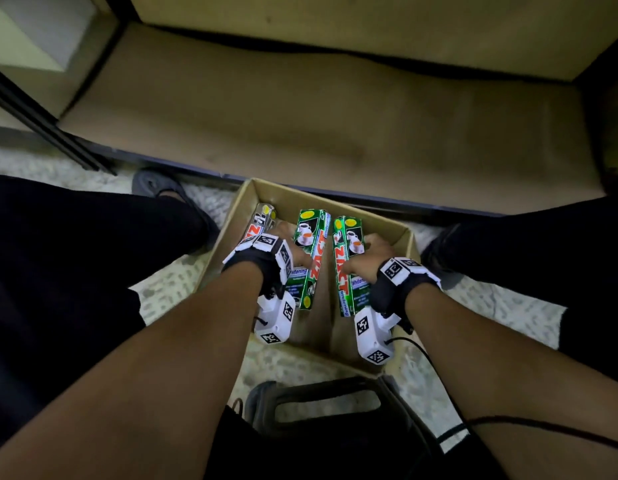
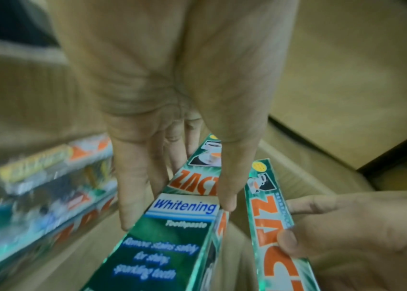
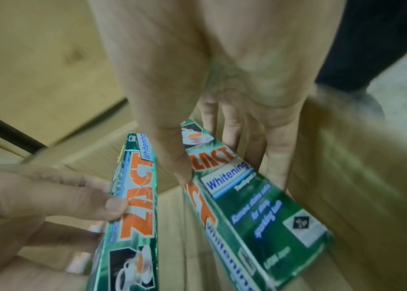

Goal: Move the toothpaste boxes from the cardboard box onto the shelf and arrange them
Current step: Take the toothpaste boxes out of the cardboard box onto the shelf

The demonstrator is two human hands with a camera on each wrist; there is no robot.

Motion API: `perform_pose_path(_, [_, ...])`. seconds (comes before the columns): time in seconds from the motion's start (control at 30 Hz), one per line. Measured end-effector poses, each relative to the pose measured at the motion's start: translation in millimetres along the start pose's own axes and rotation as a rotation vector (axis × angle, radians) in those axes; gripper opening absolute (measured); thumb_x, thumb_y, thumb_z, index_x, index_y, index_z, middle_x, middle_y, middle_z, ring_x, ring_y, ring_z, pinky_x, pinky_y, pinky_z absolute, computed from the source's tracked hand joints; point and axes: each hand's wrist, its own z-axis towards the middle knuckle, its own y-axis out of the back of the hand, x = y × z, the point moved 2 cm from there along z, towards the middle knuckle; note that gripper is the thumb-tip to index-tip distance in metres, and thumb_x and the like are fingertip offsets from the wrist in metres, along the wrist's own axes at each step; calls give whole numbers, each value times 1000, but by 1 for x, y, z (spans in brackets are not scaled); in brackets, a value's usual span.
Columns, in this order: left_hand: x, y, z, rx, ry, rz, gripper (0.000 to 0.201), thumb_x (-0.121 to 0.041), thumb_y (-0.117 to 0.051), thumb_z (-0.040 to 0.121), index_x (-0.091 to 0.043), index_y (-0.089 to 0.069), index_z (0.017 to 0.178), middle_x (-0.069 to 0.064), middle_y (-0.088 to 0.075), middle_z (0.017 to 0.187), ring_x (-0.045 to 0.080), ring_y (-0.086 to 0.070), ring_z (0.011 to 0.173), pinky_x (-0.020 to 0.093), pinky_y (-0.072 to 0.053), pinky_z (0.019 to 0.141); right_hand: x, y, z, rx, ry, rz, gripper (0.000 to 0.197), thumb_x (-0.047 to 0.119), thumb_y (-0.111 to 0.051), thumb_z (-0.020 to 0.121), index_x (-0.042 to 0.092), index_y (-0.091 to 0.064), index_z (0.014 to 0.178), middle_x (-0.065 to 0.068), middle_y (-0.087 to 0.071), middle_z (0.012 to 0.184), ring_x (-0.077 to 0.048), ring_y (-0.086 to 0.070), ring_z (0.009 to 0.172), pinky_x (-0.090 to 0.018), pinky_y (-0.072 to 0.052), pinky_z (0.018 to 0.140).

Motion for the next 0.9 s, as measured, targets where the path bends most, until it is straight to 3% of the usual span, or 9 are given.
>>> perform_pose_path(0.07, [-9, 9, -14, -56, -14, 52, 77, -47, -87, 54, -19, -51, 116, 4, -62, 112, 28, -62, 98, 41, -54, 88, 7, 10, -15, -30, 48, -5, 71, 20, -84, 61, 20, -51, 125, 1, -68, 107, -22, -69, 92, -41, -59, 85])
perform_pose_path(0.13, [-19, 19, -28, -82, -36, 47, 81, -47, -88, 56, -17, -49, 120, 3, -59, 109, 27, -61, 99, 40, -53, 89, 15, 19, -27, -60, 89, -5, 65, 21, -85, 60, 17, -58, 118, 0, -71, 106, -21, -71, 89, -39, -60, 82])
perform_pose_path(0.23, [-34, 37, -50, -133, -95, 15, 56, -36, -87, 65, -16, -55, 106, -1, -60, 91, 22, -62, 87, 30, -53, 80, 26, 36, -47, -103, 131, -4, 69, 31, -85, 49, 26, -58, 112, 3, -72, 97, -19, -72, 81, -39, -61, 77])
perform_pose_path(0.4, [-56, 62, -91, -278, -177, 2, 69, -40, -89, 60, -17, -49, 111, 2, -60, 105, 21, -58, 89, 29, -49, 74, 46, 69, -89, -181, 248, 15, 75, 26, -83, 56, 24, -52, 124, 2, -70, 101, -18, -71, 82, -37, -61, 79])
perform_pose_path(0.6, [-87, 104, -156, -404, -294, -10, 64, -43, -88, 59, -19, -50, 104, -1, -60, 96, 21, -61, 90, 36, -53, 84, 71, 122, -150, -309, 372, -23, 63, 34, -83, 52, 23, -57, 109, 3, -70, 98, -19, -70, 85, -39, -60, 81])
perform_pose_path(0.73, [-112, 128, -207, -455, -394, -21, 45, -37, -87, 65, -21, -53, 88, -4, -58, 84, 17, -57, 77, 29, -48, 70, 91, 160, -201, -379, 467, -11, 69, 38, -84, 51, 22, -58, 113, 1, -69, 105, -21, -69, 88, -40, -59, 83])
perform_pose_path(0.8, [-126, 140, -229, -494, -436, -31, 50, -37, -88, 66, -19, -53, 97, -3, -57, 88, 17, -56, 79, 29, -44, 64, 102, 180, -226, -441, 516, -30, 71, 41, -82, 52, 20, -60, 116, 0, -69, 106, -21, -68, 89, -38, -58, 83])
perform_pose_path(0.9, [-150, 162, -260, -559, -479, -19, 62, -37, -89, 63, -16, -51, 109, 1, -59, 102, 22, -60, 91, 36, -55, 75, 117, 213, -263, -531, 573, -41, 91, 53, -76, 38, 21, -63, 122, 2, -69, 109, -20, -68, 91, -37, -58, 84])
